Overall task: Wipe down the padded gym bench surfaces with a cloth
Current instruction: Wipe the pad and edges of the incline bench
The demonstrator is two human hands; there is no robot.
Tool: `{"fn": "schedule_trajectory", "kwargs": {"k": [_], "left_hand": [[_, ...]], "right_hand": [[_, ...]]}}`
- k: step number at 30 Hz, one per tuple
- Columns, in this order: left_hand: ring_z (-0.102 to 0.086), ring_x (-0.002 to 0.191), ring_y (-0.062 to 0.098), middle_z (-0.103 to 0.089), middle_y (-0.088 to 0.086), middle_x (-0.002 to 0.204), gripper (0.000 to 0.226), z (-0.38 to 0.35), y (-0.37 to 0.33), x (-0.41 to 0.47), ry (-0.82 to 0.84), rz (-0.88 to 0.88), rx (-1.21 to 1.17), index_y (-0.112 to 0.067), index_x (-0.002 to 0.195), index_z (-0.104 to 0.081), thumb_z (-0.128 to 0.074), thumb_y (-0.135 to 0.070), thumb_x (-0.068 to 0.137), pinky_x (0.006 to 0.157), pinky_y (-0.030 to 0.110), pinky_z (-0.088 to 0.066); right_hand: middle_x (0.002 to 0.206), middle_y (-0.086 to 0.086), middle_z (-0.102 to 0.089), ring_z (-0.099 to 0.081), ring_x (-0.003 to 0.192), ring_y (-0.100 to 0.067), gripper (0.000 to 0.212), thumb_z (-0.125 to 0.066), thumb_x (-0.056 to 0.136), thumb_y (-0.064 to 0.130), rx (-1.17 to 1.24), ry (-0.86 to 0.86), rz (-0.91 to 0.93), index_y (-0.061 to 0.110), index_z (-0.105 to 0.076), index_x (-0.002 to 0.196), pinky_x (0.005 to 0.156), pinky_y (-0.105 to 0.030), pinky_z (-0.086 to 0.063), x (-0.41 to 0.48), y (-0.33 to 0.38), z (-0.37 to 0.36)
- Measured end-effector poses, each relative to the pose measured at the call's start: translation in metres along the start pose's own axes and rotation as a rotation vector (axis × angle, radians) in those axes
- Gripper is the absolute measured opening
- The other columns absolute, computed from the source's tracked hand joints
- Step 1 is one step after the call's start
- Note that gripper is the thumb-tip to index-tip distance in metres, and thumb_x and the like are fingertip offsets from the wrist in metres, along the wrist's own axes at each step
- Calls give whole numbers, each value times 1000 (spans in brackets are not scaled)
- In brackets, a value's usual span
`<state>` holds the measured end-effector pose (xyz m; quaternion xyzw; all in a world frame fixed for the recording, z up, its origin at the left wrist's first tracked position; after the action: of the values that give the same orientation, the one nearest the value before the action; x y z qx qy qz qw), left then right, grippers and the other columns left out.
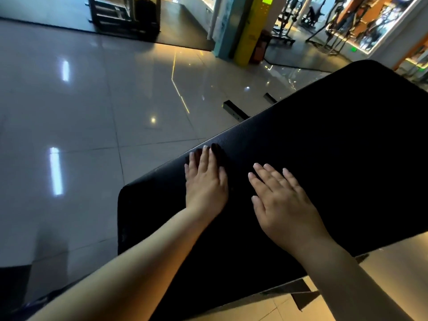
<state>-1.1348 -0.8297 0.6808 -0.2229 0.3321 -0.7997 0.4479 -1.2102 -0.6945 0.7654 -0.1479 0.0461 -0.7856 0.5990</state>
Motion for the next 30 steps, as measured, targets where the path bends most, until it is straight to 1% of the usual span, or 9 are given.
{"fn": "schedule_trajectory", "kwargs": {"k": [2, 6, 13, 17, 20, 22, 26, 27, 30], "left_hand": [[16, 152, 23, 4, -2, 167, 61, -3, -21, -9, -21, -39, -17, -17, 159, -6, -21, -38, 103, 123, 40, 11], [18, 151, 12, 1, -10, 165, 67, -6, -44, -72, -9, -347, -10, -21, 159, -10, -11, -47, 97, 123, 33, 9], [11, 152, 13, -3, -8, 166, 60, -2, -14, 2, -34, 7, 15, -23, 158, -11, -22, -41, 102, 124, 38, 5], [12, 152, 12, -6, -13, 166, 63, -10, -58, -82, -41, -276, -22, -26, 158, -15, -19, -45, 98, 125, 38, 4], [9, 153, 12, -5, -14, 166, 57, -12, -53, -139, -8, -460, 48, -27, 158, -14, -30, -35, 104, 124, 35, 3], [5, 153, 10, -7, -13, 165, 57, -9, -27, -136, -14, -417, 77, -26, 157, -15, -30, -33, 103, 125, 32, 1], [12, 152, 14, 3, -10, 165, 59, 0, 16, -77, -45, 80, -35, -20, 158, -8, -25, -35, 104, 124, 35, 4], [15, 152, 15, 7, -9, 164, 59, -2, 9, -72, -40, 121, 3, -19, 158, -5, -23, -36, 105, 124, 35, 6], [20, 150, 13, 12, -14, 162, 66, -9, -50, -104, -38, -139, 57, -22, 158, -3, -11, -49, 98, 124, 37, 9]], "right_hand": [[154, -6, -46, -39, 145, -21, 55, -37, 94, 32, 1, -23, 15, 14, -55, 143, 119, -44, -19, 0, 2, -2], [156, -7, -42, -32, 149, -20, 53, -44, 95, 22, 37, -38, 45, 11, -50, 146, 122, -48, -24, -10, 0, -1], [150, -11, -49, -34, 144, -20, 51, -52, 88, 6, 158, -134, 34, 7, -57, 139, 118, -44, -27, -9, 0, 7], [157, -6, -39, -20, 147, -14, 55, -47, 93, -6, 498, -124, -62, 9, -49, 146, 121, -36, -19, -11, -17, 15], [150, -6, -50, -40, 144, -23, 48, -56, 93, 1, 398, -51, 56, 10, -56, 140, 119, -35, -26, -18, -24, 17], [140, -9, -60, -53, 133, -26, 47, -69, 86, 3, 267, -76, 95, 9, -64, 132, 111, -35, -35, -29, -29, 22], [136, -14, -62, -57, 130, -28, 45, -75, 80, 8, 134, -146, 110, 5, -68, 124, 110, -48, -42, -49, -30, 24], [136, -14, -62, -57, 130, -28, 45, -75, 80, 7, 125, -162, 113, 5, -68, 124, 109, -50, -43, -50, -30, 24], [137, -13, -61, -56, 131, -28, 50, -76, 77, 4, 101, -193, 90, 5, -66, 126, 110, -50, -42, -53, -28, 23]]}}
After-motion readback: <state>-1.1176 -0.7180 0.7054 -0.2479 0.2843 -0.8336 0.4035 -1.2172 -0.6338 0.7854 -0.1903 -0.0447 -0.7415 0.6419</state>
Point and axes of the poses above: each hand's wrist, its own x-axis towards the middle knuckle, its own z-axis out of the back of the hand, y = z × x, the point moved 6 cm from there along x, towards the middle knuckle
